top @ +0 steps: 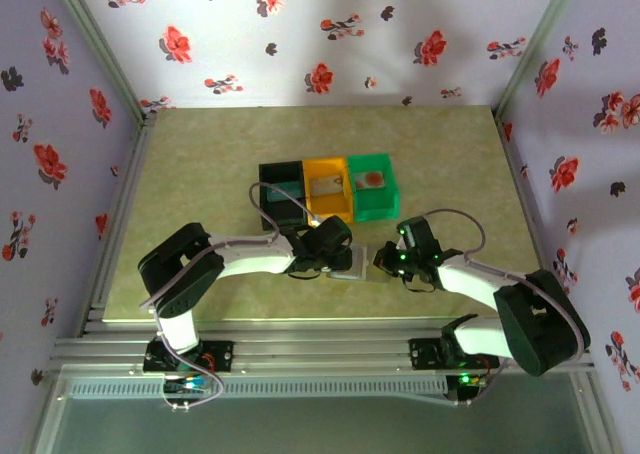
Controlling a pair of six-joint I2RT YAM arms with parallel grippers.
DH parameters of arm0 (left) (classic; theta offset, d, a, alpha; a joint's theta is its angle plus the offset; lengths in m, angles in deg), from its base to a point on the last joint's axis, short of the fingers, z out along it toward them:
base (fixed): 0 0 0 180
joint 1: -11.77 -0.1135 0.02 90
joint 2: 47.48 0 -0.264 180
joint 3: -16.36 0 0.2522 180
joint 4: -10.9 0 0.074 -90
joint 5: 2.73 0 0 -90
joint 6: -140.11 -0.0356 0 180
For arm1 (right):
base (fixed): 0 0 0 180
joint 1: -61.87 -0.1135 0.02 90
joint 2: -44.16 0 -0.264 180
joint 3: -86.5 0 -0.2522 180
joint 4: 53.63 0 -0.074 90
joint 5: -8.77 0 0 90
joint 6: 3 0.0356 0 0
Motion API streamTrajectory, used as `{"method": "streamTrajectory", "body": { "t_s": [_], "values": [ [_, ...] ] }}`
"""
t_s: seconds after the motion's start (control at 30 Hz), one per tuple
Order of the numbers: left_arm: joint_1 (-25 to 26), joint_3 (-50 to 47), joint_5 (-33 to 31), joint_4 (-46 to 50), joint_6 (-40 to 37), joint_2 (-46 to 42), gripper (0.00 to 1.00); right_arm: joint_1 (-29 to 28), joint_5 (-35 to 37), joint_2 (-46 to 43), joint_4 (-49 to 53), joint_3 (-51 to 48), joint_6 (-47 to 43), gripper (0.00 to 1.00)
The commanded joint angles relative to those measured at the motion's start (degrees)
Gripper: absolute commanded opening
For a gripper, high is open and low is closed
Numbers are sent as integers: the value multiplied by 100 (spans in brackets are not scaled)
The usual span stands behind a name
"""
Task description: Take the credit cards out of the card holder
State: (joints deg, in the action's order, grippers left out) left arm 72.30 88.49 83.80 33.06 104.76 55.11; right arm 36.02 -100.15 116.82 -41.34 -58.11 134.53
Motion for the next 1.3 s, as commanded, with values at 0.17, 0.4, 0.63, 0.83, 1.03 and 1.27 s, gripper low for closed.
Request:
{"method": "streamTrajectory", "body": {
  "t_s": [0.17, 0.4, 0.63, 0.83, 1.03, 1.27],
  "values": [
    [55, 17, -97, 120, -95, -283, 42, 27, 11, 85, 143, -132, -42, 0],
    [73, 43, -49, 109, -94, -150, 41, 27, 5, 73, 147, -132, -36, 0],
    [82, 39, -32, 56, -86, -46, 41, 27, -2, 131, 92, -160, -33, 0],
    [81, 74, 62, -35, -71, 38, 41, 27, -33, 132, 81, -159, -24, 0],
    [90, 0, 151, -207, 13, 59, 41, 27, -56, 133, 72, -161, -23, 0],
    [116, 8, 183, -269, 19, 33, 40, 22, -57, 84, 121, -159, -42, 0]
  ]
}}
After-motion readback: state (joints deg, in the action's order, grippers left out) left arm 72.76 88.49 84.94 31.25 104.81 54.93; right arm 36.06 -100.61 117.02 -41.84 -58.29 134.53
